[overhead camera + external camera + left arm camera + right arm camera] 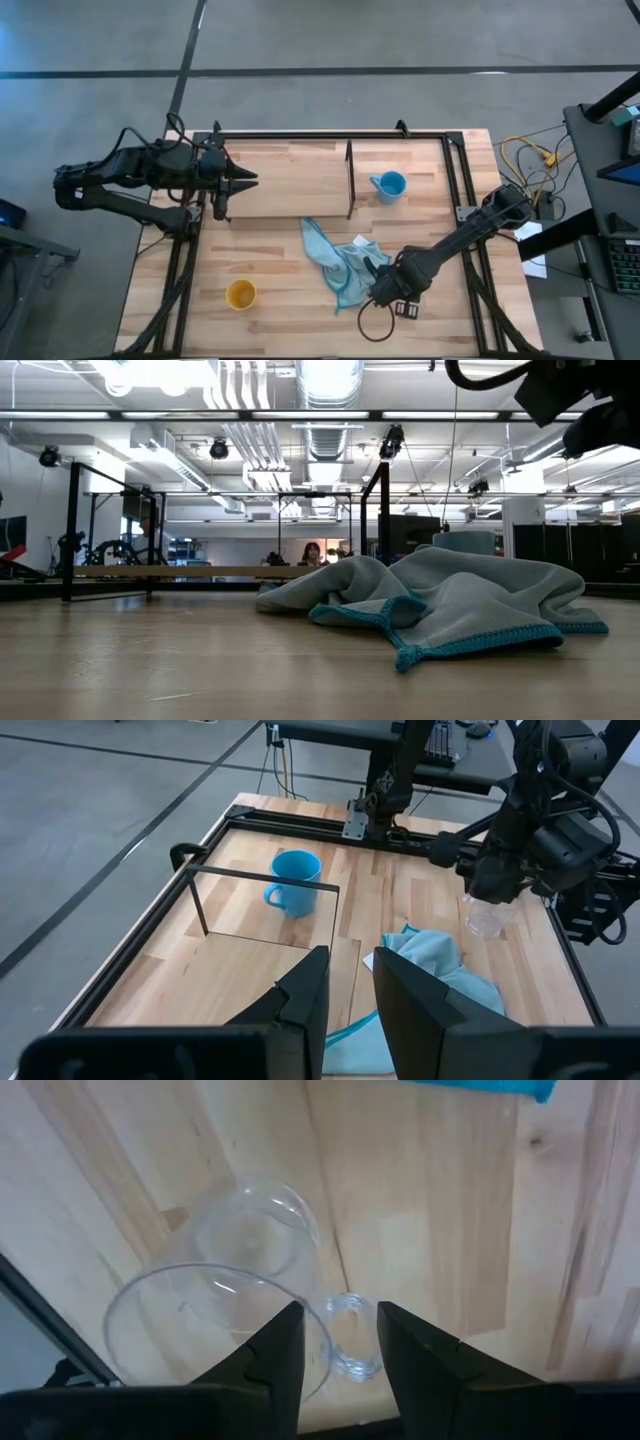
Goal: Stack small to large cups/mugs on shelf
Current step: Put the transparent cup on the shelf
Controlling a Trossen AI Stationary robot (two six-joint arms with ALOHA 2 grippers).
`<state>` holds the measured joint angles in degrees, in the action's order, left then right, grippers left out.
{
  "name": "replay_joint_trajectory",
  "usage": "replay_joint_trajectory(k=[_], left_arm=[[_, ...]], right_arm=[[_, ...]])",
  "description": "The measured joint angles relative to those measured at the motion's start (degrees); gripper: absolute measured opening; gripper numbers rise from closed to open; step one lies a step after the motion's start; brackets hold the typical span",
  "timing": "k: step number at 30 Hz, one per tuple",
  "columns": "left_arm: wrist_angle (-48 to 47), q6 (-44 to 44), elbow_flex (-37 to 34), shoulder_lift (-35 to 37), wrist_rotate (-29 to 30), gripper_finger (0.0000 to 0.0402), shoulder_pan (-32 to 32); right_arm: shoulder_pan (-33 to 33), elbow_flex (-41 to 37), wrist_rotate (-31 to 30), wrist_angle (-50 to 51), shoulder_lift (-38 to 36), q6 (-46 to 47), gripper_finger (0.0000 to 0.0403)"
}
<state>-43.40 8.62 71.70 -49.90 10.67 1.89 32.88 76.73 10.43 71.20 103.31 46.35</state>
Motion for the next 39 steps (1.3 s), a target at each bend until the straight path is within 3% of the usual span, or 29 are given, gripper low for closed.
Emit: replay_joint_trajectory(k=[15,22,30,39], left_arm=[[0.0,0.0,0.0,-0.9,0.0,0.0068,0.0],[0.0,0.0,0.0,-1.4,0.1,0.0068,0.0],[0.0,0.0,0.0,-1.7,0.1,0.0068,0.0],[0.0,0.0,0.0,-1.7,0.1,0.0068,0.0]], right_arm=[[0.0,-2.1,0.0,-1.0,0.0,0.3,0.0116],[0.0,-3.9,0.0,-4.7,0.0,0.5,0.0086],[0.0,-4.9,0.0,-4.6,0.0,1.2,0.0017],[0.0,-4.3,0.0,-4.2,0.0,1.2,0.0009]])
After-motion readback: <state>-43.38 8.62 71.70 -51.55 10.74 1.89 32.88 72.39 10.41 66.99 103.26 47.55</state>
